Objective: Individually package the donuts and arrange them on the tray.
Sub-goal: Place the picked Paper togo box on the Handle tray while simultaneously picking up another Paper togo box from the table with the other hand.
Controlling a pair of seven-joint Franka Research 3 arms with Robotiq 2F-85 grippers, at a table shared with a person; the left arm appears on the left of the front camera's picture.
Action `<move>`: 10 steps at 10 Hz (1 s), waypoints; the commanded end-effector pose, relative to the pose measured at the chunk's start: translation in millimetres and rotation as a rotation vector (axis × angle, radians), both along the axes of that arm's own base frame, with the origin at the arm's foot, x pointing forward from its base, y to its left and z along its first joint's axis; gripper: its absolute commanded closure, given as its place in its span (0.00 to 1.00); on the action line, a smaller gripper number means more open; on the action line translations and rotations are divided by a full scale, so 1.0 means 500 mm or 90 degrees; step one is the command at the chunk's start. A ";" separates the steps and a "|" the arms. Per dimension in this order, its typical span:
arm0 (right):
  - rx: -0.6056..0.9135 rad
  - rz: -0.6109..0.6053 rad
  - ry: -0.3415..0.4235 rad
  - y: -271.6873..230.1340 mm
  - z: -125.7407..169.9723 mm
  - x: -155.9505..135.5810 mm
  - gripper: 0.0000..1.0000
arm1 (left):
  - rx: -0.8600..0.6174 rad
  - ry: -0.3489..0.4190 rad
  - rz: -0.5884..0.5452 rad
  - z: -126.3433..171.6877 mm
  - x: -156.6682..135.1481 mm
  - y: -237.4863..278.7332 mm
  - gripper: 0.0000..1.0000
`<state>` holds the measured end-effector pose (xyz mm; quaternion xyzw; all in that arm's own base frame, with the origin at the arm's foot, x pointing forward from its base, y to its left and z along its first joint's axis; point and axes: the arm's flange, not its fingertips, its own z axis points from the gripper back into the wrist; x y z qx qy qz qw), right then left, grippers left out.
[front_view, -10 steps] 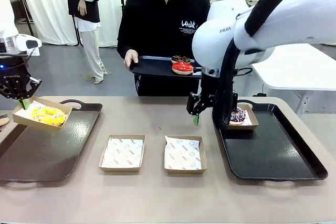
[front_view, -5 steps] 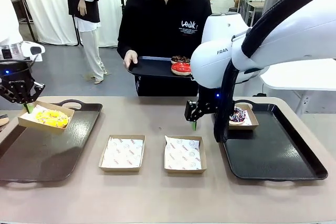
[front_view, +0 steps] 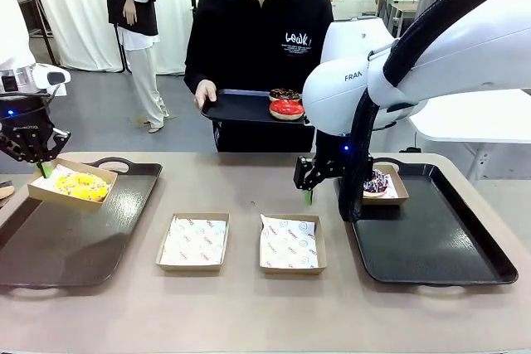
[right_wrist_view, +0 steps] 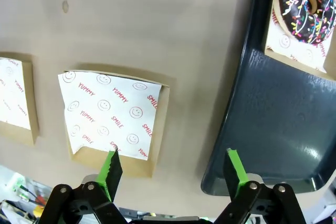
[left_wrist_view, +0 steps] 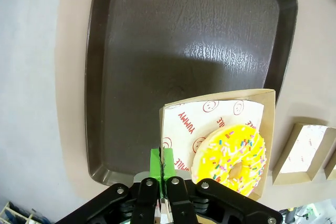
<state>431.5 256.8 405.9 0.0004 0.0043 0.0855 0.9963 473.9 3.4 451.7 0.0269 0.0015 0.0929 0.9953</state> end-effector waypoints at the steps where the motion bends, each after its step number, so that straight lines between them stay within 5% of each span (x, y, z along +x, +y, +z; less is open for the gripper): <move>1: 0.004 0.002 0.011 0.003 0.004 0.006 0.00 | 0.004 0.002 -0.003 0.004 -0.007 0.000 0.99; 10: -0.005 -0.115 -0.079 0.025 -0.082 -0.085 0.00 | -0.051 -0.050 0.015 -0.022 0.080 0.001 0.99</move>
